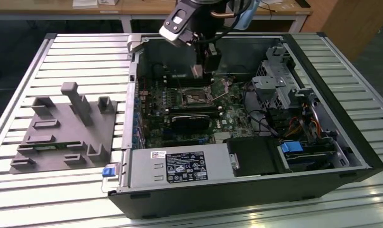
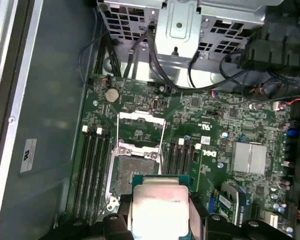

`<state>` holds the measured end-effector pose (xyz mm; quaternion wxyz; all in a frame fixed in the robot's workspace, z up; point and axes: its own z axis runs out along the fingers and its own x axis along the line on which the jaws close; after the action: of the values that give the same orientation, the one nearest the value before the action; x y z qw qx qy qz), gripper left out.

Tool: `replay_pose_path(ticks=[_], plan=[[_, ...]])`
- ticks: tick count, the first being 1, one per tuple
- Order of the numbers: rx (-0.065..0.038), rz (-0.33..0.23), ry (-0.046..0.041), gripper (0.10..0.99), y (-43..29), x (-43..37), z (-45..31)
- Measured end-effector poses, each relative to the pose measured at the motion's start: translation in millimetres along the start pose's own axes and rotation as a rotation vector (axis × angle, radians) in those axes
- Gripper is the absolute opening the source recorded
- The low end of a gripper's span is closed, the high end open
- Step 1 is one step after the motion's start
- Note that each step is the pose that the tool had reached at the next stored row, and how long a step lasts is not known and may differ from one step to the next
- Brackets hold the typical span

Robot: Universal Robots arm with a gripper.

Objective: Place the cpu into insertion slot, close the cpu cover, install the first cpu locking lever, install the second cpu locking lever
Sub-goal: 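Place the cpu into insertion slot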

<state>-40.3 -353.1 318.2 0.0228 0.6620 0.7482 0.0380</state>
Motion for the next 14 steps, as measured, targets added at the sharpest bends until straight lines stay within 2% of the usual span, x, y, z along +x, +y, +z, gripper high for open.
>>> replay_pose_path(ticks=[7,8,10,14], plan=[[0.001,0.001,0.0001,0.537,-0.8,3.3,12.8],[0.001,0.001,0.0001,0.537,-2.8,3.1,32.5],[0.0,0.039,-0.0032,0.537,-3.1,3.1,35.3],[0.0,0.053,-0.0043,0.537,-2.4,13.0,41.2]])
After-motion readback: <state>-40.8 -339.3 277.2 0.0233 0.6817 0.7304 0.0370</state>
